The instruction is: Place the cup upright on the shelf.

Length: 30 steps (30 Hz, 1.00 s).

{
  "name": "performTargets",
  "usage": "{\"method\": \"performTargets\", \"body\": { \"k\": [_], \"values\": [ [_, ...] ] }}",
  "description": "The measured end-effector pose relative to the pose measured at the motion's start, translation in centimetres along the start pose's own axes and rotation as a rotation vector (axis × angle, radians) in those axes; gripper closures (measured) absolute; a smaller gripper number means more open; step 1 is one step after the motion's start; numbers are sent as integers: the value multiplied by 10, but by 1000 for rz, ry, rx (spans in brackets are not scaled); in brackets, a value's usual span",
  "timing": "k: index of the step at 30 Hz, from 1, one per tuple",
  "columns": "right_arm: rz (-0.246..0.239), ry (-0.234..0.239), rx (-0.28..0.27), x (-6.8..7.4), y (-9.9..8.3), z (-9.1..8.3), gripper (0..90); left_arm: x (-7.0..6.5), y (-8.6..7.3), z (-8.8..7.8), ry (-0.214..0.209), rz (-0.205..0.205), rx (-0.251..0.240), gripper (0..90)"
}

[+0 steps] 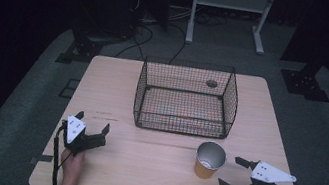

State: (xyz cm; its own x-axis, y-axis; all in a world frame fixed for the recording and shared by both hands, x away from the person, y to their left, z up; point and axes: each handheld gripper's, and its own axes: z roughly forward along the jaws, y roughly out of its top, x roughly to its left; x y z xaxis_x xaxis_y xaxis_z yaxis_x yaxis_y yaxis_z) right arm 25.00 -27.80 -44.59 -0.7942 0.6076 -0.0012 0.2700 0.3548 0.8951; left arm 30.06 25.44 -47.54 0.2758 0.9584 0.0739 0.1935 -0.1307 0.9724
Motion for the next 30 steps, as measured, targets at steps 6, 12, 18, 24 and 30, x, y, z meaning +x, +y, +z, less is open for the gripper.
{"method": "performTargets", "body": {
  "k": [6, 12, 18, 24, 30],
  "values": [
    [-2, 12, 21, 4, 4, 9, 22, 0, 0, 0, -1, 0, -1, 0],
    [-10, 11, 32, 7, 10, 18, 21, 0, 0, 0, -1, 0, -1, 0],
    [-24, 9, 26, 10, 15, 26, 21, 0, 0, 0, 0, 1, -1, 0],
    [-35, 12, 20, 11, 19, 32, 22, 0, 0, 0, 0, 1, -1, 0],
    [-33, 5, 12, 10, 20, 37, 22, 0, 0, 0, -1, 0, -1, 0]
  ]
}}
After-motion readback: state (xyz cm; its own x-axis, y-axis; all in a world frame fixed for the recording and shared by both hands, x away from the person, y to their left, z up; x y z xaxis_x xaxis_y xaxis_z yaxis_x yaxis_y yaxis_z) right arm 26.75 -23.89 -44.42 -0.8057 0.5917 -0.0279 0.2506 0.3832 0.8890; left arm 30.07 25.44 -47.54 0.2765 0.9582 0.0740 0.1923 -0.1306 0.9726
